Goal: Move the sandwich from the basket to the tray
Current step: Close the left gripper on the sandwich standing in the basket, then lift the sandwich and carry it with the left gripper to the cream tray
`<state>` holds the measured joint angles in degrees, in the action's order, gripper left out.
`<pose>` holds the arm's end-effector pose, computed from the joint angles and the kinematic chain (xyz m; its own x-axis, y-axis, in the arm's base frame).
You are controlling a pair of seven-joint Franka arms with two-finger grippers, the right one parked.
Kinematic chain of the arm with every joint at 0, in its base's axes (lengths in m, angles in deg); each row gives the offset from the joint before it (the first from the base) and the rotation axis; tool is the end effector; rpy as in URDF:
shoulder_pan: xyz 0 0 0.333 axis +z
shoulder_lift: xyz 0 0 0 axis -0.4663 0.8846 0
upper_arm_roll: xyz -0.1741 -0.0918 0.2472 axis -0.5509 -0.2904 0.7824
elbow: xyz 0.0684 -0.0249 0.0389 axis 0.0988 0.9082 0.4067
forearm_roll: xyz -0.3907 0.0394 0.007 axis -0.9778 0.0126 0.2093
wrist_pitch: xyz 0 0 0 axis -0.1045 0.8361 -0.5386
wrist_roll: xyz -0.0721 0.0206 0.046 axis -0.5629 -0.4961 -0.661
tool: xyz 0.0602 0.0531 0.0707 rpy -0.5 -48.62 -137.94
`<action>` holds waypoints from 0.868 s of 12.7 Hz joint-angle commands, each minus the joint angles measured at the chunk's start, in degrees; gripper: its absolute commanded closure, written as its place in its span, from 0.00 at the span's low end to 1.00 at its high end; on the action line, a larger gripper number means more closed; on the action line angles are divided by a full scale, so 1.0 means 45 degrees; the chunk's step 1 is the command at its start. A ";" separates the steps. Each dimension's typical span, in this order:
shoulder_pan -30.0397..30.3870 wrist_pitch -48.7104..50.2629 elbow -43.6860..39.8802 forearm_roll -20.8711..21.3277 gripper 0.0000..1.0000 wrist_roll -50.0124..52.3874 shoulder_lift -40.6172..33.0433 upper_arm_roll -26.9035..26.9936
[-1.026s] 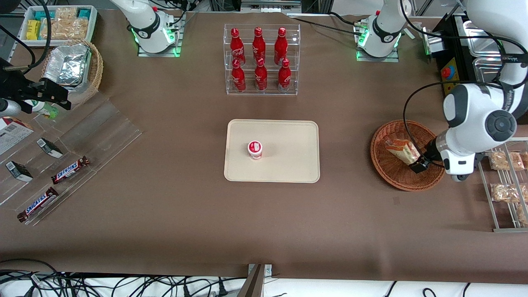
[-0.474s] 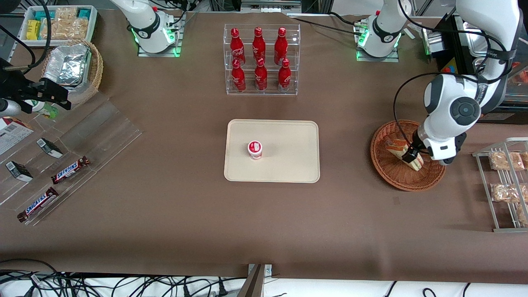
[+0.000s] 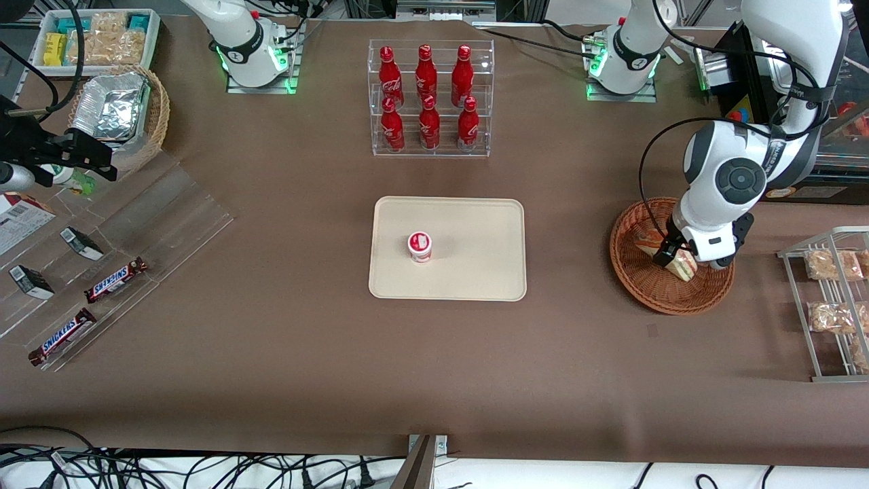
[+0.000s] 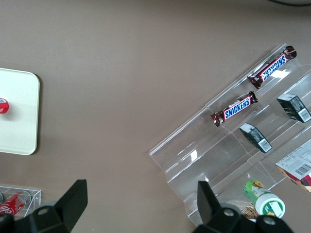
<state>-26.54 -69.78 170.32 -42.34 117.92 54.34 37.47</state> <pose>0.5527 -0.0167 0.2576 0.5338 0.8372 0.1190 0.8438 -0.5183 -0.1389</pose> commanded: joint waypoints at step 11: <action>0.0034 0.0108 -0.0278 0.0915 0.60 0.0824 -0.0019 -0.0282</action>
<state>-26.54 -69.97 169.76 -40.06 121.22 54.86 37.06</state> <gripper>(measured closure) 0.581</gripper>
